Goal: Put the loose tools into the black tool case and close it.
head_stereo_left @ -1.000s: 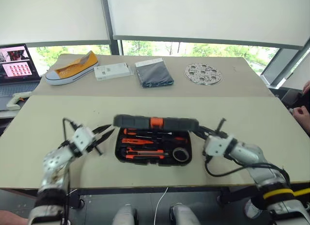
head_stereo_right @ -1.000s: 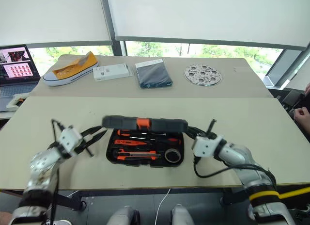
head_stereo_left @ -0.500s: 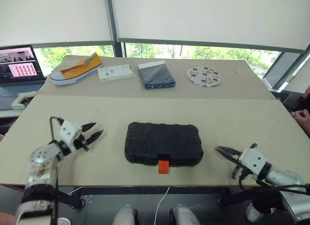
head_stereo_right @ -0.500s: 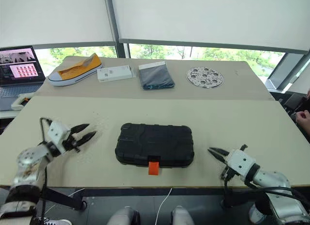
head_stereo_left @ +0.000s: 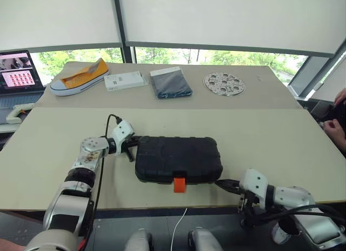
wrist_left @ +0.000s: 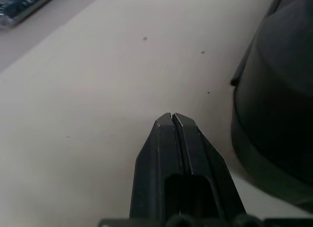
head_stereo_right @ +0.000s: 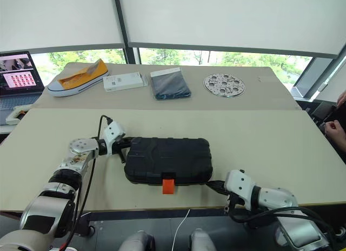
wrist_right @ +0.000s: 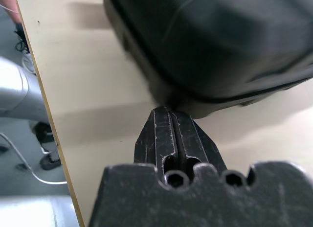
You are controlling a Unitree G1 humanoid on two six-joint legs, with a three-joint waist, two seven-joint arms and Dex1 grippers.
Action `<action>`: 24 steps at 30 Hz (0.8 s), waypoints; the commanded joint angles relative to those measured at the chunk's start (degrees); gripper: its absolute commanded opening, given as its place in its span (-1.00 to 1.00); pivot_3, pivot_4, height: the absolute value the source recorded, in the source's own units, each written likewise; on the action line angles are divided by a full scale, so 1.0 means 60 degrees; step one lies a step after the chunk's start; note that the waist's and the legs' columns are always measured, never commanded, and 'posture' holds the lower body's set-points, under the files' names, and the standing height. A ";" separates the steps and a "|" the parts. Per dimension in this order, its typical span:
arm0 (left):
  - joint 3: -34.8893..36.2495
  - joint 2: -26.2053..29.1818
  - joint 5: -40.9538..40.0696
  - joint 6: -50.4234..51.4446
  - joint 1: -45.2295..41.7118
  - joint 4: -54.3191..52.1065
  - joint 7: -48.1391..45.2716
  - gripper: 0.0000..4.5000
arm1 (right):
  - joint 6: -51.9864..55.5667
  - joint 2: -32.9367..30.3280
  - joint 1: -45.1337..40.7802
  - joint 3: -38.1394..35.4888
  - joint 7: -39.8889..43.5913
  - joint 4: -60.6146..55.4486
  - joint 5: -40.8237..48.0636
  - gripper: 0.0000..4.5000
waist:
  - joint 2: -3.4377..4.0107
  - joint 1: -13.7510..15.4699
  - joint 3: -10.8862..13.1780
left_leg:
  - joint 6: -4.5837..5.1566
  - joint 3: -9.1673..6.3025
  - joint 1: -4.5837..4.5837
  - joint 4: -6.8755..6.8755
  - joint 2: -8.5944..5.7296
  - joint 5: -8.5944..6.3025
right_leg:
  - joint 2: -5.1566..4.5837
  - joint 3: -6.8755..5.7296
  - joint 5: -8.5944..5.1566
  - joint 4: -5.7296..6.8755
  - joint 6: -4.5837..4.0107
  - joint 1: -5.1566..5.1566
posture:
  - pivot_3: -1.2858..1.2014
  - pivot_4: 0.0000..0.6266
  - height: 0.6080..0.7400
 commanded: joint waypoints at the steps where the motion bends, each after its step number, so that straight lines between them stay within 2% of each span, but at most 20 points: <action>1: 0.0067 0.0020 -0.0515 0.0048 0.0263 -0.0455 -0.1307 -0.97 | 0.0438 0.0203 -0.0459 -0.0071 0.0003 -0.0403 0.0018 -1.00 | 0.0000 -0.0009 0.0000 | 0.0000 0.0000 -0.0002 -0.0001 0.0000 0.0000 | -0.0002 0.0000 0.0002 -0.0002 -0.0003 -0.0001 | 0.03 -0.52 1.00; 8: 0.0377 0.0525 -0.1121 0.0685 0.1967 -0.2621 -0.1764 -0.97 | 0.0377 0.1288 -0.1958 -0.0210 -0.0699 0.0832 -0.0611 -1.00 | 0.0000 -0.0027 0.0000 | 0.0001 0.0003 -0.0001 0.0000 0.0000 -0.0001 | -0.0011 0.0001 0.0019 -0.0001 -0.0034 -0.0003 | 0.03 -0.52 1.00; 10: 0.0455 0.0680 -0.1054 0.0923 0.2485 -0.3304 -0.1355 -0.97 | 0.0223 0.1511 -0.2338 -0.0286 -0.0818 0.1357 -0.0719 -1.00 | 0.0001 -0.0024 -0.0001 | 0.0001 0.0003 0.0002 -0.0002 0.0002 -0.0001 | -0.0010 0.0001 0.0018 0.0000 -0.0034 -0.0002 | 0.03 -0.52 1.00; 14: 0.1378 0.1014 -0.1409 0.1832 0.3585 -0.4545 -0.0062 -0.97 | -0.0174 0.1632 -0.2930 -0.0254 -0.0771 0.2552 -0.1079 -1.00 | 0.0004 -0.0050 -0.0002 | 0.0001 0.0004 0.0019 -0.0015 0.0003 -0.0002 | -0.0009 0.0003 0.0017 0.0001 -0.0037 0.0004 | 0.03 -0.52 1.00; 16: 0.1761 0.1257 -0.1849 0.2535 0.3841 -0.5110 -0.0015 -0.97 | -0.0286 0.1502 -0.2856 -0.0356 -0.0626 0.2650 -0.1077 -1.00 | 0.0004 -0.0043 -0.0002 | 0.0001 0.0003 0.0024 -0.0019 0.0006 -0.0002 | -0.0009 0.0003 0.0015 0.0005 -0.0040 0.0004 | 0.03 -0.52 1.00; 21: 0.1697 0.1808 -0.2726 0.3796 0.3922 -0.6696 -0.0880 -0.97 | -0.0492 0.1403 -0.2213 -0.1072 -0.0700 0.2365 -0.0668 -1.00 | 0.0006 0.0066 0.0001 | 0.0001 0.0001 0.0017 -0.0026 0.0004 -0.0002 | -0.0010 -0.0001 0.0005 0.0014 -0.0046 -0.0003 | 0.03 -0.52 1.00; 24: 0.1137 0.1427 -0.3644 0.5119 0.3125 -0.8001 -0.1321 -0.97 | -0.1451 0.1617 -0.1450 -0.1626 -0.0242 0.1954 0.0122 -1.00 | 0.0007 0.0265 0.0003 | 0.0000 -0.0006 -0.0002 -0.0011 0.0001 -0.0002 | -0.0027 -0.0012 -0.0001 0.0006 -0.0036 0.0004 | 0.03 -0.52 1.00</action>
